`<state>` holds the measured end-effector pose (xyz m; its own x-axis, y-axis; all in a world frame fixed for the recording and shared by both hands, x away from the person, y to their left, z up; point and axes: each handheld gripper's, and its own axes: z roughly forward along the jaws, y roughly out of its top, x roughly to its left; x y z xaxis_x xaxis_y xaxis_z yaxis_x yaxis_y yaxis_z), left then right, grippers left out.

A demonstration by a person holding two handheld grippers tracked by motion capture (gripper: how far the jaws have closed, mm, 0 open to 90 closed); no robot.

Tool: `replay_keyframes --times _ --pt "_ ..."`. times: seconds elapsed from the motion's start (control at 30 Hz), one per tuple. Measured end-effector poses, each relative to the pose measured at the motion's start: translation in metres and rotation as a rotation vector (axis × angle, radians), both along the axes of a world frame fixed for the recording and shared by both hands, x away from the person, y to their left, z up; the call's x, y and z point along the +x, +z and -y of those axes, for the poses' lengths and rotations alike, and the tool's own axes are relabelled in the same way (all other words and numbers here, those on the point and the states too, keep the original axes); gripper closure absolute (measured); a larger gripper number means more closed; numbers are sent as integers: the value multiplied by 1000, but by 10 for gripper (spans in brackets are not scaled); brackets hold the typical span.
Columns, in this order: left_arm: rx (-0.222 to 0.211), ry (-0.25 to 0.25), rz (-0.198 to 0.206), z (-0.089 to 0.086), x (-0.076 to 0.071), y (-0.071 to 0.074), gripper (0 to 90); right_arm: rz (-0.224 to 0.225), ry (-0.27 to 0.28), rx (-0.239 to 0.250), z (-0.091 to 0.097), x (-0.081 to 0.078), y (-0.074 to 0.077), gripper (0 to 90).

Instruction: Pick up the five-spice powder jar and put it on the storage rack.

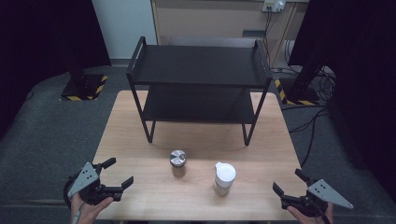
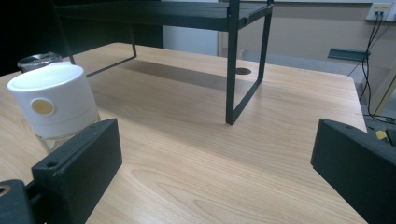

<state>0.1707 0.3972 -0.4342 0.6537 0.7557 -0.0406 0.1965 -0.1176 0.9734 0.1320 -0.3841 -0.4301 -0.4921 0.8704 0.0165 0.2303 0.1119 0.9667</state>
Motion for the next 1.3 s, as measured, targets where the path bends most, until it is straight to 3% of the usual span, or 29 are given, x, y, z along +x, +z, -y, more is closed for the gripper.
replay_keyframes --times 0.4,0.87,1.03,1.07,1.3 --pt "-17 13 20 -1 -2 -1 14 6 21 4 0 3 -2 15" --pt "-33 12 16 -1 -2 0 5 6 48 -5 0 6 -1 13" --pt "-28 -21 21 -2 2 7 6 11 56 -3 0 6 -1 14" --pt "-8 -29 28 -2 4 13 6 8 62 -6 0 7 -1 14" --pt "-35 -57 9 -7 13 29 6 7 70 -9 0 8 -1 14"
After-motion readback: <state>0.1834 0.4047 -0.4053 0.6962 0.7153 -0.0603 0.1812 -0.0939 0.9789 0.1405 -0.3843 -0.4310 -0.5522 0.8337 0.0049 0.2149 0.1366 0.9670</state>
